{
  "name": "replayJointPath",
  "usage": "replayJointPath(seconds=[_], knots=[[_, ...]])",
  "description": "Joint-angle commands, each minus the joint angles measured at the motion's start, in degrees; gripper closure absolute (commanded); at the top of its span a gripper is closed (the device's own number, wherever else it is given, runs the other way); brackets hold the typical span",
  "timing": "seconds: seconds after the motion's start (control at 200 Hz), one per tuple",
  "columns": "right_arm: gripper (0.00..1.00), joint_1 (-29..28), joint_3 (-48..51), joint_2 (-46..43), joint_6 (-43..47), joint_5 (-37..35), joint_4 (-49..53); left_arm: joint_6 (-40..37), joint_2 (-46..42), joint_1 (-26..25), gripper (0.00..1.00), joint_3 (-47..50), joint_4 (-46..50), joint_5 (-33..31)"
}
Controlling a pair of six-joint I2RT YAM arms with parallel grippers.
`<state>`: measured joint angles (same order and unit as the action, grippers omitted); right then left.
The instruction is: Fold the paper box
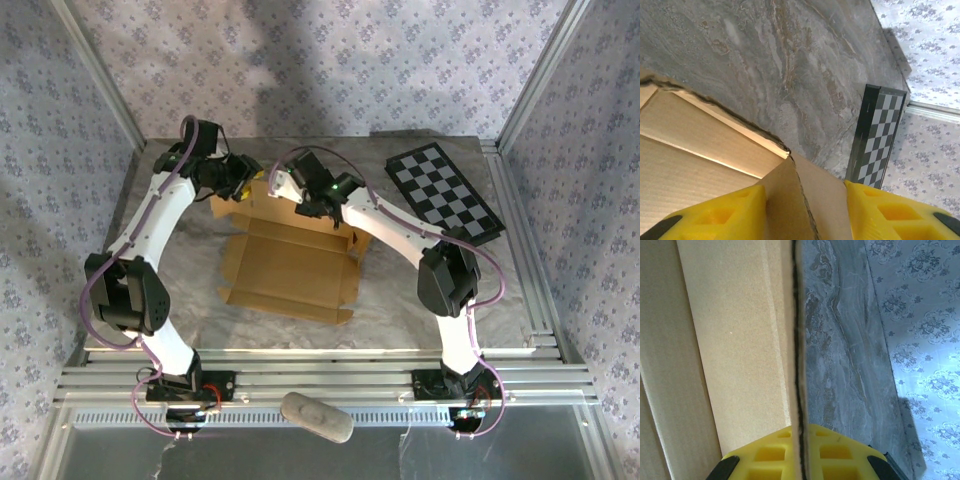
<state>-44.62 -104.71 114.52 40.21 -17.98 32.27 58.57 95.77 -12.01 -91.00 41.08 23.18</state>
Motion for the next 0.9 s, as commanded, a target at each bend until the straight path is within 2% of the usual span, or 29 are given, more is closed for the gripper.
replayJointPath(seconds=[0.0,0.135,0.215,0.3,0.355,0.415,0.5,0.565,0.725,0.805,0.895], knots=[[1.0,-0.99,1.07,0.35,-0.44,0.41,-0.95,1.27,-0.21,-0.69,0.57,-0.14,-1.06,1.89],[1.0,-1.41,1.52,-0.14,-0.27,0.22,-1.63,1.37,-0.15,-0.64,0.64,-0.14,-0.67,1.14],[1.0,-1.52,1.88,-0.57,-0.13,-0.02,-2.1,1.54,-0.05,-0.65,0.77,-0.23,-0.65,1.08],[1.0,-1.52,2.14,-1.01,-0.05,-0.63,-2.78,1.64,-0.01,-0.6,0.99,-0.15,-0.06,0.78],[1.0,-1.48,2.14,-1.35,-0.54,-0.89,-3.12,1.61,-0.12,-0.56,1.0,-0.06,0.87,0.22],[0.88,-1.54,1.89,-2.11,-2.1,-1.15,-3.32,1.84,-0.48,-0.39,1.0,0.67,0.85,-0.18],[0.6,-1.94,0.27,-4.48,-8.67,-1.44,-1.69,3.4,-1.64,0.27,1.0,2.77,-1.17,-0.33],[0.5,-2.36,-1.34,-7.34,-17.62,-0.9,1.72,5.29,-2.71,0.8,1.0,5.33,-4.6,-0.7],[0.4,-2.28,2.88,-18.23,-46.79,8.1,8.22,10.75,-5.17,2.14,1.0,11.6,-13.51,-0.59],[0.33,-0.51,7.47,-23.07,-66.2,14.3,6.74,12.17,-5.84,2.34,1.0,12.84,-15.94,-0.94],[0.32,3.6,14.02,-25.39,-86.87,25.74,-0.58,12.52,-5.76,2.28,1.0,12.69,-16.57,-1.03]])
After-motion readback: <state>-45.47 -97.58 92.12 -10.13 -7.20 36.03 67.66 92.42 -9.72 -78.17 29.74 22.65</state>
